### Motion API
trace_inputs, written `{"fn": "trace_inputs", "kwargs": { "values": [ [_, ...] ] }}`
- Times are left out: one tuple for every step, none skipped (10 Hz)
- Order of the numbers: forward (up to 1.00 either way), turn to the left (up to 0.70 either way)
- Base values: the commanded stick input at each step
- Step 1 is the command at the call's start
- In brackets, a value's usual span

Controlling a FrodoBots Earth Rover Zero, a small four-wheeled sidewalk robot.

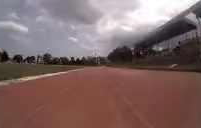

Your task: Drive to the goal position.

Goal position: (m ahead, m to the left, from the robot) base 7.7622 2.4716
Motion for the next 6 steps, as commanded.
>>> {"fn": "trace_inputs", "kwargs": {
  "values": [
    [0.45,0.0],
    [0.45,0.0],
    [0.45,0.0],
    [0.45,0.0],
    [0.45,0.0],
    [0.45,0.0]
  ]
}}
